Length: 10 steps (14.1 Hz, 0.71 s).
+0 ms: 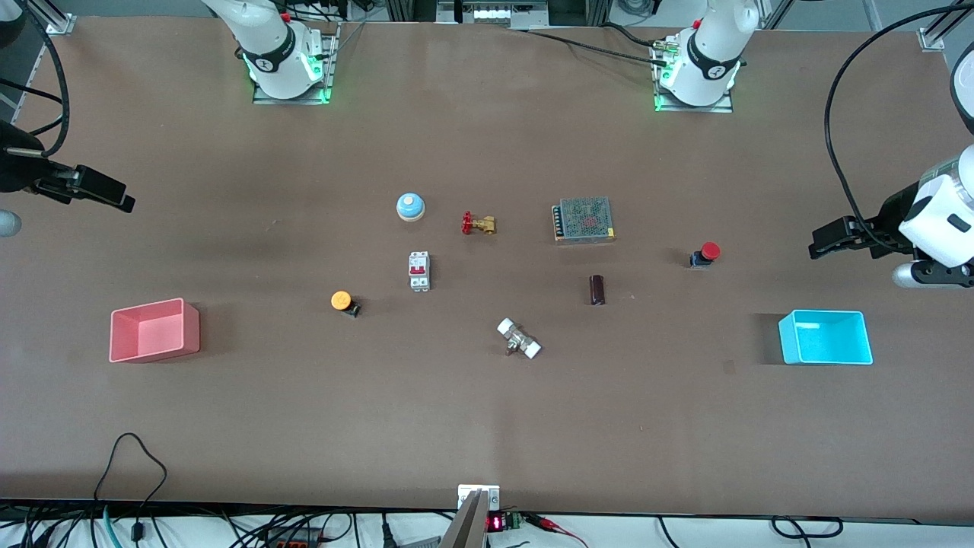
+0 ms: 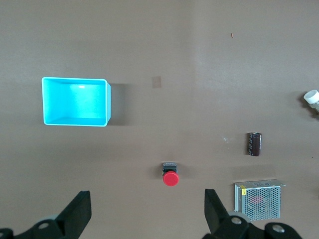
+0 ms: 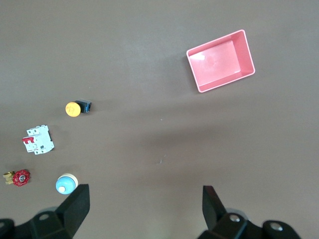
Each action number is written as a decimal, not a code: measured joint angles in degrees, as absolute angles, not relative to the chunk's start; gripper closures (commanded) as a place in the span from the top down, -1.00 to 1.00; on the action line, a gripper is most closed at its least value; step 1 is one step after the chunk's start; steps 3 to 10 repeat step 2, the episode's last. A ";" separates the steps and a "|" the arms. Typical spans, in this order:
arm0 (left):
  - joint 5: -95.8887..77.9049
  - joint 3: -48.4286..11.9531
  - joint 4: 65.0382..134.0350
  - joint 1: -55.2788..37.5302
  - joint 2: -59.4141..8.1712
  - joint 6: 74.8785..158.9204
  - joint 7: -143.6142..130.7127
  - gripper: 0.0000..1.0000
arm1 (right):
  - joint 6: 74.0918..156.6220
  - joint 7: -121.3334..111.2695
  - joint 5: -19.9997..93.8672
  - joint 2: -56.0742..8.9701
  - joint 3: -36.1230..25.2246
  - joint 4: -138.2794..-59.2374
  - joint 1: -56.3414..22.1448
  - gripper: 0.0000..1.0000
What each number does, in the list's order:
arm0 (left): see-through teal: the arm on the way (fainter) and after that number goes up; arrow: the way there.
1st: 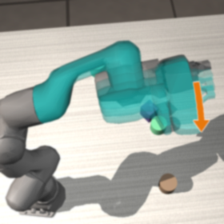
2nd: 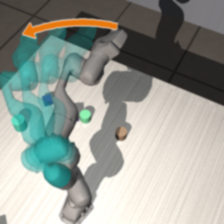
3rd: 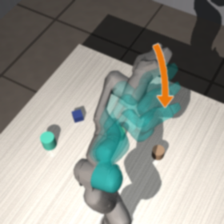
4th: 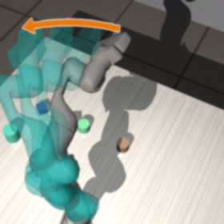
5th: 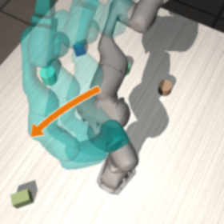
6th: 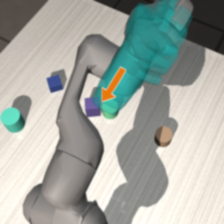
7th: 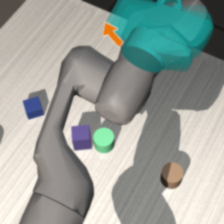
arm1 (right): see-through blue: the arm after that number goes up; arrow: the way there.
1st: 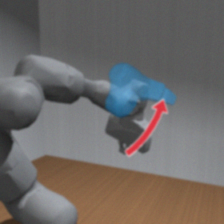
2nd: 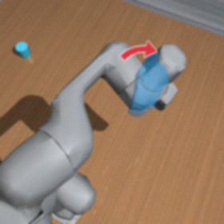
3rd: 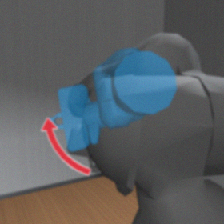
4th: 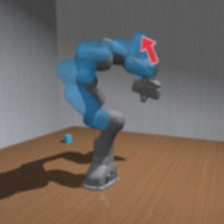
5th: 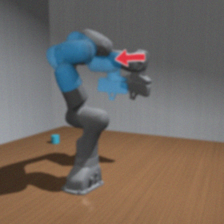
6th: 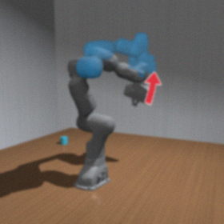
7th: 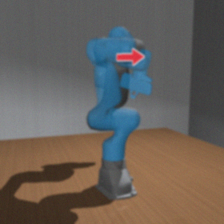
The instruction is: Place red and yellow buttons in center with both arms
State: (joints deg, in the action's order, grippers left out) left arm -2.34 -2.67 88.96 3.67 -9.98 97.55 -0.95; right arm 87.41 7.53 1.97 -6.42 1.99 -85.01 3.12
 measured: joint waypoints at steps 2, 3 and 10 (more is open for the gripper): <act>-2.31 -2.94 88.96 3.55 -9.82 97.14 -1.80 1.00 | 87.59 7.53 1.97 -6.24 1.99 -85.36 3.12 1.00; -2.31 -2.94 88.96 3.55 -9.82 97.14 -1.80 1.00 | 87.59 7.53 1.97 -6.24 1.99 -85.36 3.12 1.00; -2.31 -2.94 88.96 3.55 -9.82 97.14 -1.80 1.00 | 87.59 7.53 1.97 -6.24 1.99 -85.36 3.12 1.00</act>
